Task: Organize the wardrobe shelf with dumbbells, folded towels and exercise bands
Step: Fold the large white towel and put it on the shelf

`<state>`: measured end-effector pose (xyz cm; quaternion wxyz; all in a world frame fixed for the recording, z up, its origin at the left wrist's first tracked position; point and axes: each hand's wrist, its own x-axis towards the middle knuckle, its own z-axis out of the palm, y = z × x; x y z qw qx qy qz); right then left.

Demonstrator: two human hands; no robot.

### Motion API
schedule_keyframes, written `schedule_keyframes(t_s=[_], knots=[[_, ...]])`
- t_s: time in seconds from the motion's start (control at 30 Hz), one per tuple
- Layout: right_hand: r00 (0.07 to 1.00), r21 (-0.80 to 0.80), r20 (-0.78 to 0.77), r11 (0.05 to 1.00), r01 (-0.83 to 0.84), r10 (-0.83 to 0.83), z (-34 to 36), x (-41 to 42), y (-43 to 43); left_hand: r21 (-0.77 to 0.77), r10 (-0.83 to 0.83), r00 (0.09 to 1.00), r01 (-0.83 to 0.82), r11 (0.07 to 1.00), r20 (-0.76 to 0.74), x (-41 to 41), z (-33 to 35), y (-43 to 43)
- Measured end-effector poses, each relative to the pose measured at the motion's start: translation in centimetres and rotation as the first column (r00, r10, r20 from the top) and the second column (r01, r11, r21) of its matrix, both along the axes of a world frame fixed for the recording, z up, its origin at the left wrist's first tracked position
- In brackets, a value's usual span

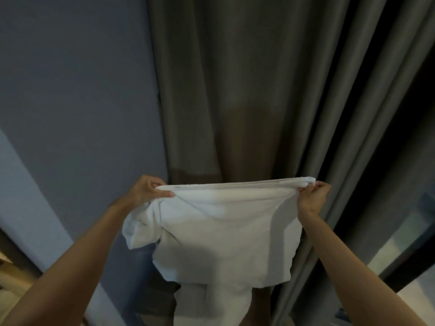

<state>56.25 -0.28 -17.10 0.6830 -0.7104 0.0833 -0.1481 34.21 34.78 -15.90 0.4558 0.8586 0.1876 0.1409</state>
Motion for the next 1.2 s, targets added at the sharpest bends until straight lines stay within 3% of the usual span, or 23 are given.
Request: schedule_keyframes(t_s=[0.2, 0.3, 0.47, 0.63, 0.77, 0.9, 1.1, 1.2], knots=[[0.998, 0.001, -0.057, 1.0, -0.002, 0.002, -1.6, 0.5, -0.5, -0.113, 0.015, 0.997, -0.007, 0.994, 0.072, 0.2, -1.1, -1.4], [0.999, -0.074, -0.042, 0.997, -0.023, 0.02, -2.6, 0.4, -0.8, -0.01, 0.125, 0.984, -0.124, 0.992, 0.125, 1.6, -1.3, -2.6], [0.998, -0.228, -0.055, 0.973, -0.03, 0.018, -4.1, 0.4, -1.1, 0.13, 0.174, 0.97, -0.196, 0.972, 0.168, 2.8, -1.4, -3.8], [0.976, -0.367, -0.126, 0.906, -0.211, 0.177, -5.1, 0.8, -2.2, 0.327, 0.1, 0.971, -0.169, 0.93, 0.216, 3.9, -1.0, -5.2], [0.843, -0.539, -0.082, 0.688, -0.486, 0.531, -4.2, -1.8, -0.5, 0.503, -0.052, 0.978, -0.059, 0.862, 0.203, 4.5, 0.1, -8.0], [0.57, -0.434, -0.044, 0.498, -0.751, 0.82, -2.5, -6.1, 4.6, 0.616, -0.198, 0.974, 0.087, 0.783, 0.114, 5.2, 1.2, -11.3], [0.534, -0.521, -0.024, 0.446, -0.728, 0.845, -1.8, -7.0, 7.0, 0.705, -0.267, 0.964, 0.183, 0.685, 0.009, 4.1, 2.0, -12.7], [0.55, -0.617, 0.022, 0.444, -0.649, 0.835, -1.9, -7.3, 7.0, 0.697, -0.259, 0.966, 0.185, 0.693, 0.001, 3.7, 1.9, -12.4]])
